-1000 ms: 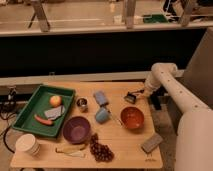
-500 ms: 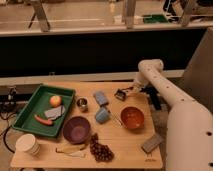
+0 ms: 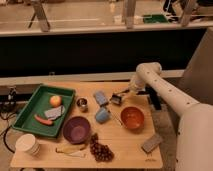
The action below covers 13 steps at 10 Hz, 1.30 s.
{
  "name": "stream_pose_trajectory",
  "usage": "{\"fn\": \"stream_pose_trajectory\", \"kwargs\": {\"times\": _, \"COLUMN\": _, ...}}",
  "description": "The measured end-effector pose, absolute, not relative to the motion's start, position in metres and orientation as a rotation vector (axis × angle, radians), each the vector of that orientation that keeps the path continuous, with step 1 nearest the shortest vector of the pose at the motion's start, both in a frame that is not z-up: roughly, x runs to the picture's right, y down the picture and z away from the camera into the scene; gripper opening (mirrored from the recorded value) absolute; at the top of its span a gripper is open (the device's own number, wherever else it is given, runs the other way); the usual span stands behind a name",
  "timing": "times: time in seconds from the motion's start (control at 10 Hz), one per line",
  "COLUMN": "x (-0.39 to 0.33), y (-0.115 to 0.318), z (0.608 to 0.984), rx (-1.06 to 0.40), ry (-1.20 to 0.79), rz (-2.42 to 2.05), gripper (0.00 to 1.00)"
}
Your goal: Wipe table surface with brush
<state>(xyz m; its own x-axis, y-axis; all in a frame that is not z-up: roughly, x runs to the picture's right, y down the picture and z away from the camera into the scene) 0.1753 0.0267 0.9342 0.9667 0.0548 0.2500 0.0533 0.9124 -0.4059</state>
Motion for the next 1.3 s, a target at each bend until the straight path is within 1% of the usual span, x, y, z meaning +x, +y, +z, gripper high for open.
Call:
{"fn": "stream_pose_trajectory", "kwargs": {"times": 0.2, "x": 0.183, "y": 0.047, "z": 0.917, "rx": -0.43, "ry": -0.273, "rz": -0.057, "gripper": 0.0}}
{"fn": "stream_pose_trajectory", "kwargs": {"times": 0.5, "x": 0.207, "y": 0.069, "z": 0.912, "rx": -0.445, "ry": -0.234, "rz": -0.107, "gripper": 0.0}}
{"fn": "stream_pose_trajectory", "kwargs": {"times": 0.9, "x": 0.272, "y": 0.069, "z": 0.92, "rx": -0.448, "ry": -0.167, "rz": -0.038, "gripper": 0.0}}
{"fn": "stream_pose_trajectory", "kwargs": {"times": 1.1, "x": 0.315, "y": 0.057, "z": 0.926, "rx": -0.438, "ry": -0.127, "rz": 0.056, "gripper": 0.0}}
{"fn": "stream_pose_trajectory", "kwargs": {"times": 1.3, "x": 0.326, "y": 0.043, "z": 0.935, "rx": -0.431, "ry": -0.113, "rz": 0.095, "gripper": 0.0}}
